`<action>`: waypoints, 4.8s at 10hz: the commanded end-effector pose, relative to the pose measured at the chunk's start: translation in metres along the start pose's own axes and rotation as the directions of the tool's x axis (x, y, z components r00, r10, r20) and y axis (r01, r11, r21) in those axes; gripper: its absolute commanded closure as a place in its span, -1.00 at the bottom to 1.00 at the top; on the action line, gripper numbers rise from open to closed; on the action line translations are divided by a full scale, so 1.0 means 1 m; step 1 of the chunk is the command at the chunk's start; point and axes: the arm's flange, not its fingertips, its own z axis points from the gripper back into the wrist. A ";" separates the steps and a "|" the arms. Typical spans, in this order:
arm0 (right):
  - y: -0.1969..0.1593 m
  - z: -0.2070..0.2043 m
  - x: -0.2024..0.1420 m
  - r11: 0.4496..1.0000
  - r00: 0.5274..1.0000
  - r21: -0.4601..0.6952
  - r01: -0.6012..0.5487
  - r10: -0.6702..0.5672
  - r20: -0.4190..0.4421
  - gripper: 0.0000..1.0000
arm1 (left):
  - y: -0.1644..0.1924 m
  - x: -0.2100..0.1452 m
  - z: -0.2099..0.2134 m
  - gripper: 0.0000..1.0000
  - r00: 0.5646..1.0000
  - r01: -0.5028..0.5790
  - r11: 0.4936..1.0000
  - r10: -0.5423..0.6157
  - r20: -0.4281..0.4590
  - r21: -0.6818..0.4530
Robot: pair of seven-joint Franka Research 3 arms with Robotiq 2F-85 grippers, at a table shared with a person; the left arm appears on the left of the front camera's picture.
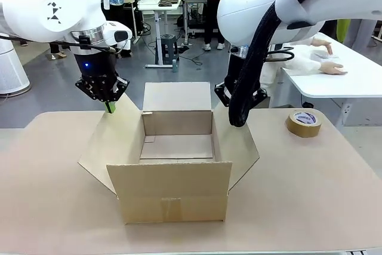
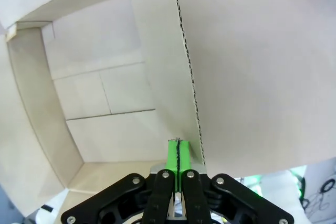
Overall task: Wrap the clocks to prevent damage.
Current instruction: Open the side flaps of the Package Box, then once the human has placed the objects inside and stepped back, release both hands from the side flaps of the Package Box.
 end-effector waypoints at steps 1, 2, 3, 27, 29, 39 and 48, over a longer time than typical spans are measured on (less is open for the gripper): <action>-0.001 -0.008 0.003 1.000 1.000 -0.003 0.025 -0.025 0.000 0.98 | -0.003 -0.002 0.001 0.99 1.000 0.008 0.999 -0.007 0.028 -0.040; -0.002 -0.009 0.005 1.000 1.000 -0.004 0.031 -0.031 -0.001 0.98 | -0.004 0.000 -0.001 0.99 1.000 0.007 1.000 -0.006 0.020 -0.030; -0.003 -0.011 0.006 0.999 0.999 -0.007 0.037 -0.037 0.001 0.98 | -0.004 0.001 -0.008 0.99 1.000 0.003 1.000 -0.003 -0.005 -0.021; -0.042 -0.116 0.038 0.996 0.997 -0.067 0.056 -0.059 -0.054 0.98 | 0.027 0.002 -0.135 0.99 0.976 -0.105 0.994 0.109 -0.187 0.032; -0.042 -0.116 0.038 0.996 0.997 -0.067 0.056 -0.059 -0.054 0.98 | 0.027 0.002 -0.135 0.99 0.976 -0.105 0.994 0.109 -0.187 0.032; -0.042 -0.116 0.038 0.996 0.997 -0.067 0.056 -0.059 -0.054 0.98 | 0.027 0.002 -0.135 0.99 0.976 -0.105 0.994 0.109 -0.187 0.032; -0.042 -0.116 0.038 0.996 0.997 -0.067 0.056 -0.059 -0.054 0.98 | 0.027 0.002 -0.135 0.99 0.976 -0.105 0.994 0.109 -0.187 0.032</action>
